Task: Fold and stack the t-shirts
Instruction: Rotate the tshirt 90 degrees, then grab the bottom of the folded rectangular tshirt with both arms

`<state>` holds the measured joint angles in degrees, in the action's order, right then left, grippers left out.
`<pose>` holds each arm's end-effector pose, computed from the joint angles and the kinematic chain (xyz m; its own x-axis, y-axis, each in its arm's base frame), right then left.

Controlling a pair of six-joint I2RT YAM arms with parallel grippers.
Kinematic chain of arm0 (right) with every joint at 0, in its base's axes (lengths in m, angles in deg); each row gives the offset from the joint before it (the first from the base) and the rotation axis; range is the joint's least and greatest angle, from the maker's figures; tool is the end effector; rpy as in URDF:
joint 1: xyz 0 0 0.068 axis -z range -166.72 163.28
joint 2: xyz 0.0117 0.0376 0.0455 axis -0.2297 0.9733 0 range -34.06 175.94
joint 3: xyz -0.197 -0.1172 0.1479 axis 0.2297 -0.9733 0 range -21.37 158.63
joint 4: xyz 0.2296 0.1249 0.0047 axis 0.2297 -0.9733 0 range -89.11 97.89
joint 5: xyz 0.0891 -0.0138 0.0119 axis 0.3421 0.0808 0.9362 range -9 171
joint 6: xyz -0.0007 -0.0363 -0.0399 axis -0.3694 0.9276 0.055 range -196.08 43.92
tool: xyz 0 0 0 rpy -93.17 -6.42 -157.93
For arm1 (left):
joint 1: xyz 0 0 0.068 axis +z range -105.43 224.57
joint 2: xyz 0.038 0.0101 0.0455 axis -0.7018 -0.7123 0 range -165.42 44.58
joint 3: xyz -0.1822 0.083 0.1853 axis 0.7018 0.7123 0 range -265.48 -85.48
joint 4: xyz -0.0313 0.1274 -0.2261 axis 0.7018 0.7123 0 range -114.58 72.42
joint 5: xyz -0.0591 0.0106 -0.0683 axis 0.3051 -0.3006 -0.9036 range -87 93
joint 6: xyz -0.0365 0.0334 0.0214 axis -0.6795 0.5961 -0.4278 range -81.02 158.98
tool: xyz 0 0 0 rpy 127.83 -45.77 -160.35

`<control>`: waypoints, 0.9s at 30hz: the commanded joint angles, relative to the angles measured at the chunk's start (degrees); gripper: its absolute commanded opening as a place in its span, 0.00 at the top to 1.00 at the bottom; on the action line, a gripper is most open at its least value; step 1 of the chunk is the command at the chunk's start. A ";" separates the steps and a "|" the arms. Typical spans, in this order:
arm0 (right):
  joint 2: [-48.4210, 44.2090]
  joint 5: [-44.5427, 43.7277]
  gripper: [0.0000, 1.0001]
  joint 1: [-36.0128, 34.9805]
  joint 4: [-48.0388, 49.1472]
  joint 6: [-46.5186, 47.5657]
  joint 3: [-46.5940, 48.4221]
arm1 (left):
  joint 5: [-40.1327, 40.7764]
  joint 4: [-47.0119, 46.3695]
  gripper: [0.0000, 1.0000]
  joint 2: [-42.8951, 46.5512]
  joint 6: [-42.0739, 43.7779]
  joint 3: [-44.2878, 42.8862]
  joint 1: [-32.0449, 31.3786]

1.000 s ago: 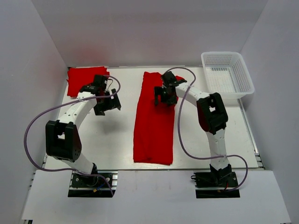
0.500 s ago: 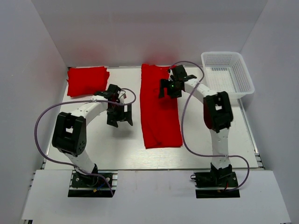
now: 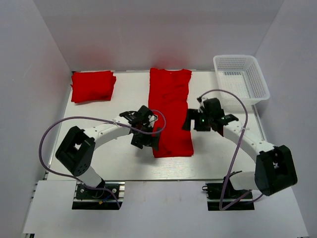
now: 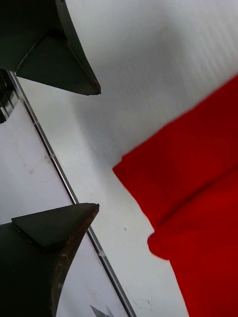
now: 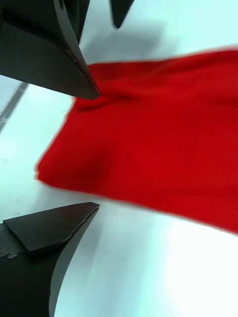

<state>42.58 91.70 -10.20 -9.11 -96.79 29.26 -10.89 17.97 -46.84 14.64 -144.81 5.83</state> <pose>0.2590 0.1197 0.2425 -0.7677 0.0453 -0.6392 -0.2615 0.8886 0.3770 0.2245 -0.1911 0.1935 -0.9561 0.2542 -0.1461 0.2888 0.9023 -0.3201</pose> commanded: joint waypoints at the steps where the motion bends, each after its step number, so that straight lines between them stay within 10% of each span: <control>1: -4.83 1.43 0.10 0.02 -1.55 -3.98 -6.23 | 2.63 -3.60 0.00 -0.34 -3.51 0.44 -3.43; 11: -8.71 3.89 0.10 0.28 0.37 -6.80 -15.47 | 8.62 -8.97 0.03 -5.17 -8.09 3.17 -5.91; 27: -3.78 6.36 0.23 0.37 1.79 -7.42 -20.75 | 7.04 -9.06 0.38 -9.30 -8.62 8.97 -10.21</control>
<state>38.53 98.13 -9.96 -7.75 -103.87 10.14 -2.08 7.70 -51.16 6.88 -140.26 -2.45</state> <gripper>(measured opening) 0.783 0.626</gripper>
